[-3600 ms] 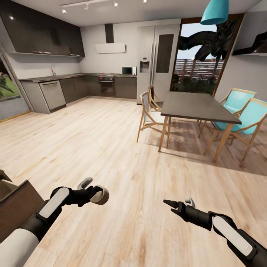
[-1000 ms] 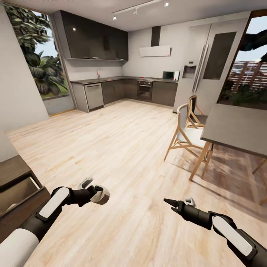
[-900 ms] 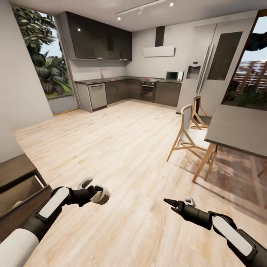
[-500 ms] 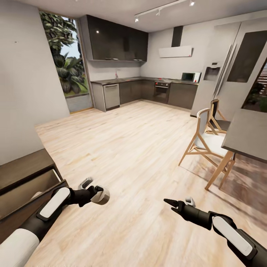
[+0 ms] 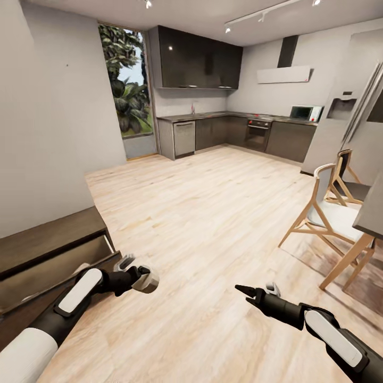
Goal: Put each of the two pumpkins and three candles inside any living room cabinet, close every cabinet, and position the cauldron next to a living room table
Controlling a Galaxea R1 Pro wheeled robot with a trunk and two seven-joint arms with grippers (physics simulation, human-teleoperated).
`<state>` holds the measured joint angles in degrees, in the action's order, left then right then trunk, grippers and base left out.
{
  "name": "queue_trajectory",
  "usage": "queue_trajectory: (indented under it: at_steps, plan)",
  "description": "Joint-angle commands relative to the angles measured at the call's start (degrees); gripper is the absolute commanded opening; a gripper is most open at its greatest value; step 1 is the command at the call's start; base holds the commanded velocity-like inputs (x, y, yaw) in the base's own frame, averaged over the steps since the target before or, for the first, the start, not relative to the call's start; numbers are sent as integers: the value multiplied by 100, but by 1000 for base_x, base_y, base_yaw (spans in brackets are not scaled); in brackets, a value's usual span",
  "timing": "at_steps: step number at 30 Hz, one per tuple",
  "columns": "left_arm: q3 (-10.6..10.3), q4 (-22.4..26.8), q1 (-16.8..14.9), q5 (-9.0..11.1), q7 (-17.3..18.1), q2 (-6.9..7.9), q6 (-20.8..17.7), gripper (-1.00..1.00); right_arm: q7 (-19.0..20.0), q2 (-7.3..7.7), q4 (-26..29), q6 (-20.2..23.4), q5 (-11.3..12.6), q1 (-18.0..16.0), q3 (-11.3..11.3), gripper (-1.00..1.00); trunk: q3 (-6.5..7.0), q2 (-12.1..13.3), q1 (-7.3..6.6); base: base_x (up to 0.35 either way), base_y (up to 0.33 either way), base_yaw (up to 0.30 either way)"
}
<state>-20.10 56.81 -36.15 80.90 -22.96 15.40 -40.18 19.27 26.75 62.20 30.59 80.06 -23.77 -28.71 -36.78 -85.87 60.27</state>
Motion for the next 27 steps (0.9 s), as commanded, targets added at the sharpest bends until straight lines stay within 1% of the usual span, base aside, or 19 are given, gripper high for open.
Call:
queue_trajectory:
  at_steps: [1,27]
  plan:
    - [-17,10,-8,60,-59,2,10,-100,6,6,-1,9,27,-5,-12,100,13,38,-23,0,0,288]
    - [-27,8,-8,82,-59,7,10,-100,6,6,3,9,27,-5,-17,100,480,1081,-594,0,0,288]
